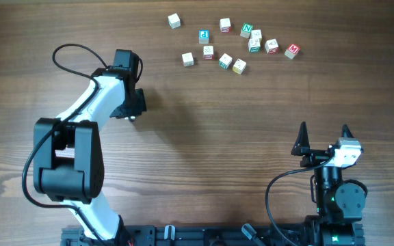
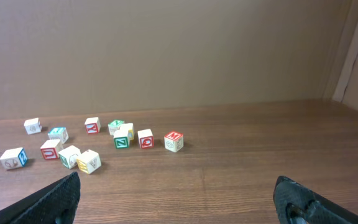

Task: Form a horizontal line
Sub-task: 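Place the second block to the right of the first block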

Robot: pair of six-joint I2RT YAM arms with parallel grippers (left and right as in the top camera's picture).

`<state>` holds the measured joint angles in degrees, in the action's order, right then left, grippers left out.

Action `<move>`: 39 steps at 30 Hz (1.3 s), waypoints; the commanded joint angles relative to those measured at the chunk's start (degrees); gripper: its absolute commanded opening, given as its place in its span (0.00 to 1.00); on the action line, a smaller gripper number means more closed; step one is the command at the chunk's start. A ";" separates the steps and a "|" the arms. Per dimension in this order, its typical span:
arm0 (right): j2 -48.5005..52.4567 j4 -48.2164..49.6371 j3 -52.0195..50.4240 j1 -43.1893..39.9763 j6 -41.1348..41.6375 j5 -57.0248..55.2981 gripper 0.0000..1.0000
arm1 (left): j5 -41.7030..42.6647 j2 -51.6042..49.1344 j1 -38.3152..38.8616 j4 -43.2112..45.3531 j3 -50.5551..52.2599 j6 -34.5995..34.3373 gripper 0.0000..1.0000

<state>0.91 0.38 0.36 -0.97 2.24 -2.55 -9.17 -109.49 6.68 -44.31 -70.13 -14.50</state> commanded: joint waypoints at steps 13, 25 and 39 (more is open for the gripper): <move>-0.26 0.15 -0.07 -0.17 -0.61 0.74 1.00 | 1.64 0.31 -0.04 1.44 0.55 -1.14 0.17; -0.26 0.15 -0.07 -0.20 -0.59 0.74 1.00 | -0.81 0.31 -0.07 1.60 0.55 -1.40 0.17; -0.26 0.15 -0.07 -0.17 -0.61 0.74 1.00 | -3.98 0.31 -0.09 1.66 0.55 -1.25 0.18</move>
<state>0.91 0.36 0.36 -0.97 2.24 -2.55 -12.43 -109.49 6.68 -42.87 -70.11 -15.35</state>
